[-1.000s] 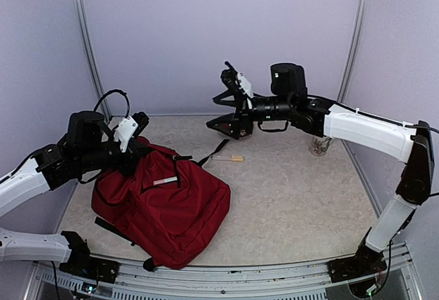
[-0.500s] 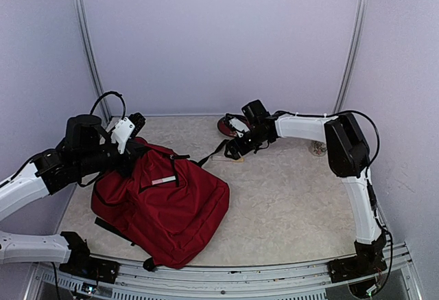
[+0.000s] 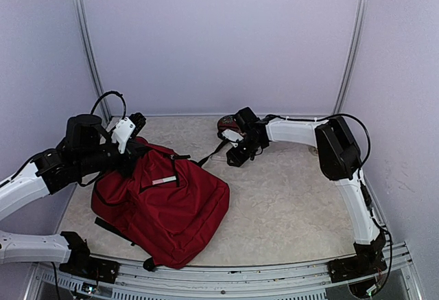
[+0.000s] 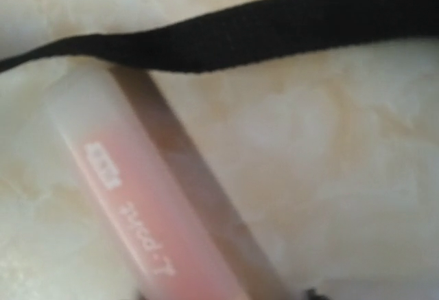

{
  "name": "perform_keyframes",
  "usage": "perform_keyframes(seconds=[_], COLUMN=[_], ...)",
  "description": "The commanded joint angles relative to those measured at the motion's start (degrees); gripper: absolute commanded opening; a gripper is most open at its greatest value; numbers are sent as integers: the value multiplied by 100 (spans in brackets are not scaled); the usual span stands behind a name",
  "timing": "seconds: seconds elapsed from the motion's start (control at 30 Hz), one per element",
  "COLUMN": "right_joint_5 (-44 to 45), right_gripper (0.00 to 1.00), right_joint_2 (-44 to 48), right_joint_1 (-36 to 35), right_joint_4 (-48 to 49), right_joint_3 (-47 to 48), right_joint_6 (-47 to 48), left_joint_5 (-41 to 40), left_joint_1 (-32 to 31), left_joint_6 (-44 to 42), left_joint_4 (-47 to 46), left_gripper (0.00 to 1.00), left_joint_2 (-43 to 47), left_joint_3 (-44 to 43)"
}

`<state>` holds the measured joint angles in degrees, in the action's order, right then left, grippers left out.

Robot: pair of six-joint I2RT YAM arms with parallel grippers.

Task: Pack the student bag
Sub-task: Move the pen to the center of the board.

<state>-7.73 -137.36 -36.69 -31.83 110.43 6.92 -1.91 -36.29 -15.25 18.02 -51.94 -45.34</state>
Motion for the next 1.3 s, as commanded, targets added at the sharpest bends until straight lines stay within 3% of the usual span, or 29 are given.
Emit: perform_keyframes(seconds=[0.0, 0.17, 0.4, 0.53, 0.67, 0.83, 1.07, 1.2, 1.27], right_joint_5=[459, 723, 773, 510, 617, 743, 800, 736, 702], right_gripper=[47, 33, 30, 37, 54, 63, 72, 69, 60], right_joint_2=[-10, 213, 1152, 1644, 1743, 1497, 534, 128, 13], right_joint_1=[-273, -304, -305, -304, -346, -357, -357, -359, -357], right_joint_4=[-460, -571, -797, -1529, -2275, -2410, -2572, -2724, -2801], right_joint_3=[-186, -412, -1778, -2487, -2797, -2225, -662, -48, 153], right_joint_6=[262, 94, -556, -1003, -1302, -1227, -750, -611, -595], left_joint_5=[91, 60, 63, 102, 136, 140, 83, 75, 77], left_joint_1=[52, 51, 53, 56, 53, 55, 54, 54, 56], left_joint_6=[-31, -36, -31, -42, -41, -32, -46, -45, -45], left_joint_4=[-585, -564, -572, -582, -598, -583, -576, -572, -588], left_gripper=[0, 0, 0, 0, 0, 0, 0, 0, 0], left_joint_2=[18, 54, 96, 73, 27, 42, 123, 122, 123], left_joint_3=[-58, -47, -17, -11, -26, -28, -1, 7, 16])
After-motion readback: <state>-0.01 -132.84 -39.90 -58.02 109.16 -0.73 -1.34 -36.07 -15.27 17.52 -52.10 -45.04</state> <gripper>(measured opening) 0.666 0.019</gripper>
